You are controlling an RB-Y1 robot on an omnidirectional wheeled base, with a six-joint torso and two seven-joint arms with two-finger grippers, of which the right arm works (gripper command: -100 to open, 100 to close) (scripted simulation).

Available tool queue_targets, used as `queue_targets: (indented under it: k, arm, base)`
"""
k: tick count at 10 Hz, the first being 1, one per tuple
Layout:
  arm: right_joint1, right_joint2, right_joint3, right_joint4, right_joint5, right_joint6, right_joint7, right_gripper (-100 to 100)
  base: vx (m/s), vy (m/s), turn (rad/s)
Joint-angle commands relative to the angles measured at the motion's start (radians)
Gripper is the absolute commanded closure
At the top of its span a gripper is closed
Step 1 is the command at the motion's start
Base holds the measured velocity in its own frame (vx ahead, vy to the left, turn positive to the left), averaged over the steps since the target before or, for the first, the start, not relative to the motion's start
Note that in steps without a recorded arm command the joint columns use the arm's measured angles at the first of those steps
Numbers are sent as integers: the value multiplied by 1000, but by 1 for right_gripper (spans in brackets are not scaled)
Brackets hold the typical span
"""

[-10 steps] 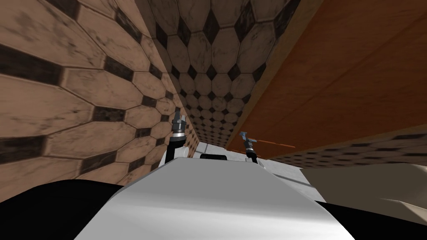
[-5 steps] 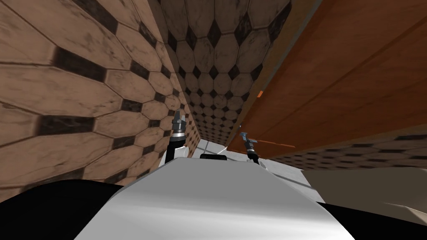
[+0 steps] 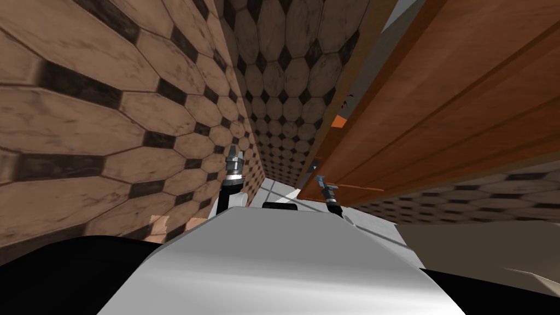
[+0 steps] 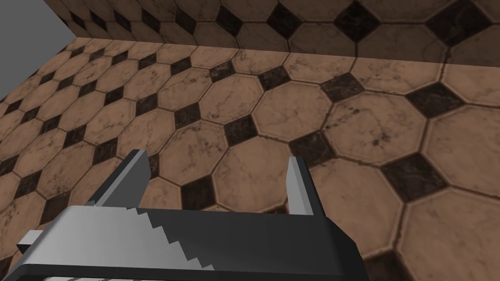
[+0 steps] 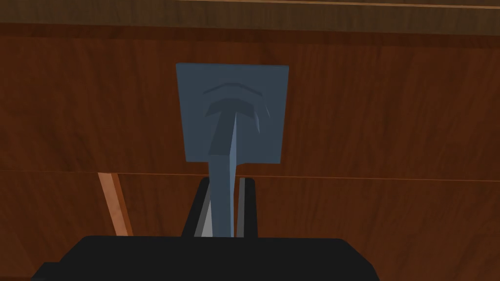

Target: Pull the door open

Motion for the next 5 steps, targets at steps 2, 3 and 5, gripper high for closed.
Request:
queue_targets:
  k: [2,3,5]
  arm:
    - [20,-13,5,11,14,-37,-21,100]
    - [25,-16,6,13,17,-47,-25,100]
    - [45,-33,9,24,31,-89,-46,100]
  base:
    - [-126,-51,99]
    - [-199,-78,174]
    - [-163,-44,128]
